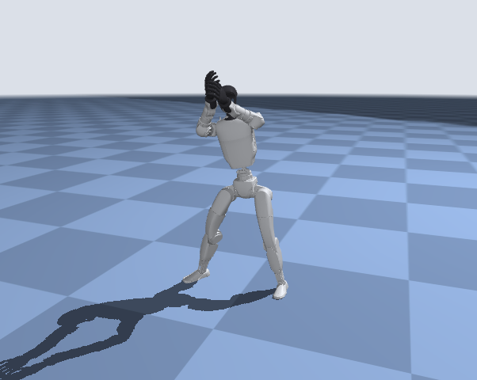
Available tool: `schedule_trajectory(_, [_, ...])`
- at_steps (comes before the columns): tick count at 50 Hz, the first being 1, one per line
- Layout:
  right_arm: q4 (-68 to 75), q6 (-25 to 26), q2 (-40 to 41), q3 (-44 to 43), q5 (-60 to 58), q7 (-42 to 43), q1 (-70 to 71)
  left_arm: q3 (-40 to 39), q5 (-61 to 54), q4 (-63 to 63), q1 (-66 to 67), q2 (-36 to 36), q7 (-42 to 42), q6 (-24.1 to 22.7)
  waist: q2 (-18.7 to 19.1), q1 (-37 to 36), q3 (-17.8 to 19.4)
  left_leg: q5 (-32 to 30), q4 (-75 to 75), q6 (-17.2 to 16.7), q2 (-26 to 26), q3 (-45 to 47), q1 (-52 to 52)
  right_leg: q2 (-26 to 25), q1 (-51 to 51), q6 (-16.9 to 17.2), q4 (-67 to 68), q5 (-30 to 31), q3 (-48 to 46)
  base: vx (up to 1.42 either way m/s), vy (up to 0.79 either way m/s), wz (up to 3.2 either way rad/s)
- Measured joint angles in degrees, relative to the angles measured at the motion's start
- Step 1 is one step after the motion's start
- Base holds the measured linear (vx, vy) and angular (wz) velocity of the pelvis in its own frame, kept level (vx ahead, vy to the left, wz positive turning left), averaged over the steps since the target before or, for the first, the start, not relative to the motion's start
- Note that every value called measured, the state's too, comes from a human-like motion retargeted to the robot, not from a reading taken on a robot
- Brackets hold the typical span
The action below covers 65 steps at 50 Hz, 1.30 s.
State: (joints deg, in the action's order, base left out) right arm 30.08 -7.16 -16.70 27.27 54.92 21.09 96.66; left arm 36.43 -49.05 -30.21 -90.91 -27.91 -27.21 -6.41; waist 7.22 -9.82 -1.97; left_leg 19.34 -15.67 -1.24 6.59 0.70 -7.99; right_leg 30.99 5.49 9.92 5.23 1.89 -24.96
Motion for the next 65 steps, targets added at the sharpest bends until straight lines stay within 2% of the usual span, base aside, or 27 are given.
schedule_trajectory(4, [-6.7,0.5,-3.8,5.5,-9.0,-6.8,14.6,-7.7,7.9,11.1,-4.1,-2.1,-6.7,-6.0,-2.7,-3.5,-2.5,-0.8,4.4,0.2,-1.3,-3.6,0.1,-6.7,1.0,-1.1,5.1,-10.4,7.9,0.05,0.29,0.89])
schedule_trajectory(7, [-10.4,0.3,-2.3,6.8,-14.1,-10.4,22.1,-12.7,15.2,19.1,-5.3,-4.0,-11.6,-8.8,-4.5,-3.0,-3.8,-1.6,6.8,-0.4,-2.4,-6.1,0.3,-13.0,2.0,0.4,8.2,-15.4,12.4,0.06,0.19,0.88])
schedule_trajectory(10, [-13.4,-0.4,0.5,7.0,-15.7,-13.2,26.7,-16.6,23.0,25.8,-5.2,-6.2,-16.1,-8.7,-5.8,-0.8,-4.4,-2.2,8.2,-0.8,-3.2,-8.6,0.8,-20.3,2.6,-1.6,9.2,-18.9,17.2,0.09,0.12,0.82])
schedule_trajectory(13, [-15.9,-1.1,2.7,8.0,-16.9,-15.4,29.1,-19.7,29.1,30.6,-3.3,-7.4,-19.9,-8.5,-7.0,0.7,-4.8,-2.6,8.7,-0.5,-4.0,-10.3,1.2,-24.3,3.0,-5.2,8.9,-19.9,20.2,0.07,0.06,0.52])
schedule_trajectory(15, [-17.5,-1.4,3.6,9.2,-18.3,-16.4,29.9,-21.8,32.7,33.2,-1.0,-7.8,-22.4,-8.3,-7.4,1.1,-5.0,-2.8,8.6,0.3,-4.4,-10.9,1.0,-24.7,3.4,-7.6,9.4,-19.9,21.2,0.06,0.04,0.25])
schedule_trajectory(17, [-19.0,-1.4,4.1,10.7,-20.1,-16.9,30.0,-23.8,35.5,35.0,2.0,-7.7,-24.3,-8.2,-7.9,1.2,-5.0,-2.7,8.2,1.3,-5.0,-11.2,0.8,-23.7,3.4,-7.8,9.6,-19.6,21.8,0.05,0.03,0.14])
schedule_trajectory(22, [-21.1,-0.5,3.4,14.1,-24.7,-17.9,26.6,-28.1,38.4,36.7,12.4,-5.9,-25.5,-9.2,-8.3,0.5,-4.0,-2.5,7.4,2.5,-6.9,-11.0,1.0,-21.5,1.9,-2.5,7.2,-18.2,21.7,0.0,0.0,0.0])
schedule_trajectory(26, [-20.9,0.8,3.7,14.3,-31.0,-18.3,16.7,-30.7,36.5,35.8,26.1,-3.0,-21.2,-10.3,-6.8,1.0,-3.5,-2.4,6.9,2.7,-7.1,-10.6,1.3,-21.5,0.4,-0.7,5.0,-17.6,21.9,0.0,0.0,0.0])
schedule_trajectory(31, [-17.1,3.7,7.6,11.3,-42.2,-16.8,-7.6,-30.5,29.1,31.1,46.9,3.9,-11.3,-9.1,-4.2,3.7,-2.9,-2.2,6.2,3.6,-8.3,-10.8,0.9,-20.5,-0.6,-0.9,2.5,-17.4,22.4,-0.04,0.02,-0.01])
schedule_trajectory(33, [-14.7,5.6,9.3,10.3,-46.0,-15.2,-19.3,-28.7,23.6,28.3,54.4,8.2,-6.6,-7.7,-3.0,4.7,-1.3,-2.2,5.7,3.7,-9.0,-10.2,0.5,-19.8,-0.7,-0.8,2.0,-17.3,22.7,-0.09,0.05,-0.12])
schedule_trajectory(35, [-12.5,8.2,10.3,9.0,-47.3,-12.7,-31.3,-26.0,17.7,25.0,61.0,12.7,-1.3,-4.3,-1.1,6.2,1.1,-2.0,4.8,3.9,-8.8,-7.2,-0.2,-19.4,-0.3,-4.4,2.3,-18.0,22.8,-0.09,0.09,-0.06])
schedule_trajectory(38, [-9.3,12.1,10.4,5.8,-44.3,-9.8,-46.1,-20.9,7.9,19.2,67.3,18.6,5.2,1.2,0.6,10.7,7.2,-1.2,2.4,4.1,-6.7,5.0,-2.1,-18.0,0.5,-6.7,2.8,-17.9,22.7,-0.1,0.11,0.09])
schedule_trajectory(40, [-7.7,13.8,9.9,3.2,-41.6,-9.6,-53.7,-17.5,2.9,15.2,69.7,21.1,8.1,4.3,0.6,14.8,11.6,-0.9,1.2,5.2,-4.8,12.7,-3.5,-16.7,1.6,-6.8,3.0,-17.1,22.8,-0.1,0.13,0.07])
schedule_trajectory(42, [-7.8,14.4,8.5,1.4,-39.9,-10.4,-60.1,-14.1,0.4,11.7,71.3,22.2,9.8,6.2,-0.5,19.1,15.6,-0.9,1.0,5.9,-3.1,16.0,-4.4,-15.6,2.8,-5.9,3.3,-16.3,23.6,-0.1,0.16,-0.23])
schedule_trajectory(45, [-10.2,13.9,5.7,1.2,-38.8,-10.1,-68.5,-8.7,-1.9,8.2,73.2,22.7,10.1,7.1,-4.0,24.3,20.8,-0.9,2.1,5.4,-1.0,13.4,-5.0,-14.6,4.6,-4.6,3.5,-15.2,26.3,-0.09,0.2,-0.76])
schedule_trajectory(50, [-12.7,11.0,1.0,5.3,-36.9,-2.8,-77.4,0.0,-10.4,2.4,72.3,24.0,8.9,6.8,-13.3,26.8,27.0,-1.0,4.0,2.9,3.1,6.6,-3.9,-13.7,6.9,-3.2,1.7,-13.2,32.6,-0.11,0.26,-1.14])
schedule_trajectory(54, [-10.0,9.0,-0.2,6.8,-35.1,1.8,-79.4,3.5,-14.6,-3.5,70.0,26.9,7.8,5.9,-20.5,26.2,30.1,-0.8,2.4,2.1,5.8,6.5,-5.0,-11.7,7.6,0.2,-1.7,-11.3,33.8,-0.15,0.31,-0.48])
schedule_trajectory(57, [-6.9,7.1,0.1,6.8,-33.7,3.4,-79.3,2.8,-13.9,-8.2,69.1,29.9,7.1,4.3,-23.6,25.7,30.8,-2.4,-2.2,1.0,7.9,8.5,-9.5,-10.3,8.6,3.7,-3.5,-10.3,31.7,-0.13,0.37,0.33])
schedule_trajectory(60, [-4.6,5.6,1.1,6.5,-32.4,4.1,-79.4,1.0,-11.4,-11.5,69.7,32.2,7.1,2.9,-24.3,23.5,31.3,-2.8,-9.6,-0.1,11.3,8.2,-15.9,-11.3,9.2,5.1,-4.1,-9.8,28.5,-0.07,0.34,0.52])
schedule_trajectory(62, [-3.2,5.1,2.5,6.0,-31.4,4.4,-79.3,0.2,-10.4,-13.1,70.1,32.9,7.6,1.9,-23.9,20.4,31.3,-0.1,-16.2,-0.7,12.2,5.5,-21.0,-12.0,9.2,5.1,-4.2,-9.7,26.9,0.0,0.38,0.52])
schedule_trajectory(65, [-1.0,5.4,5.4,5.0,-30.7,5.3,-78.5,-0.4,-11.9,-14.1,70.5,33.0,8.9,1.0,-23.3,14.6,31.0,4.2,-25.9,-0.7,9.6,2.7,-26.8,-9.4,7.9,5.1,-4.2,-9.4,25.1,0.1,0.61,0.72])
